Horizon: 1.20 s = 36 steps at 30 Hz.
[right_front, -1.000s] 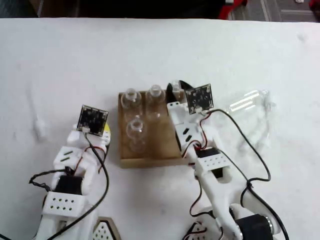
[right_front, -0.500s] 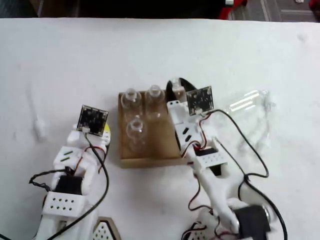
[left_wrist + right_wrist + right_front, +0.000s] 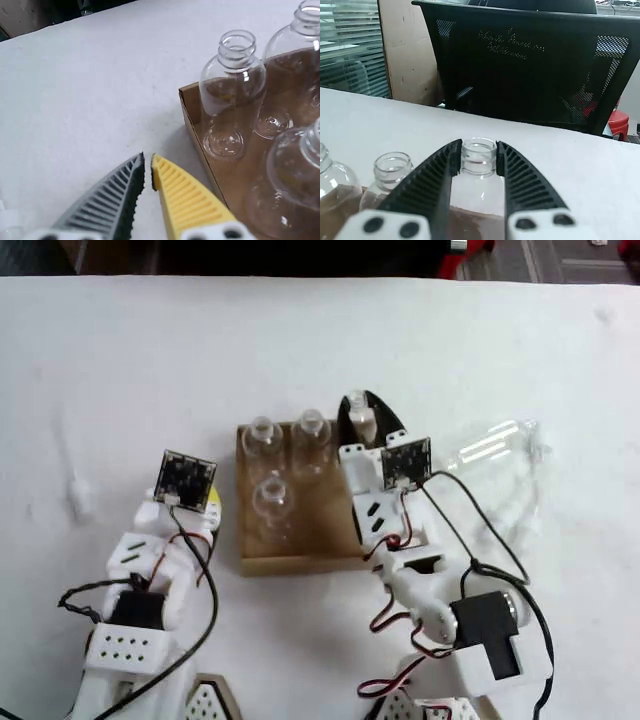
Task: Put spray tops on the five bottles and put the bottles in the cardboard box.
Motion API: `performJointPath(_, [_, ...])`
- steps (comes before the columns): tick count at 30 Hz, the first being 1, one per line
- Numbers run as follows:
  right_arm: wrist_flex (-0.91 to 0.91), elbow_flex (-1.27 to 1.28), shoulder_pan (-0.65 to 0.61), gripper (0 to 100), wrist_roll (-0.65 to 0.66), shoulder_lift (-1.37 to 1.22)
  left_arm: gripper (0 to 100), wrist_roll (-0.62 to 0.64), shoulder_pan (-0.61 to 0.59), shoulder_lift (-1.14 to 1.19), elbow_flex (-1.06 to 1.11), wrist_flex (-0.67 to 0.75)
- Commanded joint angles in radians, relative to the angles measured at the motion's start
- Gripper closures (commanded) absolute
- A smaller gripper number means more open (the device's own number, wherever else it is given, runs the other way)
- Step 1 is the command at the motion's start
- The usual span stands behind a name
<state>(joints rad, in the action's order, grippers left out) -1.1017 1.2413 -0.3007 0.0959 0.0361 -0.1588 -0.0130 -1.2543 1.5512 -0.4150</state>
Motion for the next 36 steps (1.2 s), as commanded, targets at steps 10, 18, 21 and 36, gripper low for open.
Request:
performJointPath(10, [-0.024,0.003,0.025,98.3,-0.003,-0.004,97,-0.012,0.013,0.001,-0.006,0.021])
performJointPath(18, [-0.019,0.023,-0.018,98.3,0.126,-0.005,97,-0.012,0.013,0.001,-0.006,0.021])
performJointPath(21, [-0.024,0.037,-0.024,98.3,0.137,-0.005,97,-0.012,0.013,0.001,-0.006,0.021])
performJointPath(36, [-0.03,0.064,-0.03,81.7,0.137,0.007,97,-0.012,0.012,0.001,-0.006,0.023])
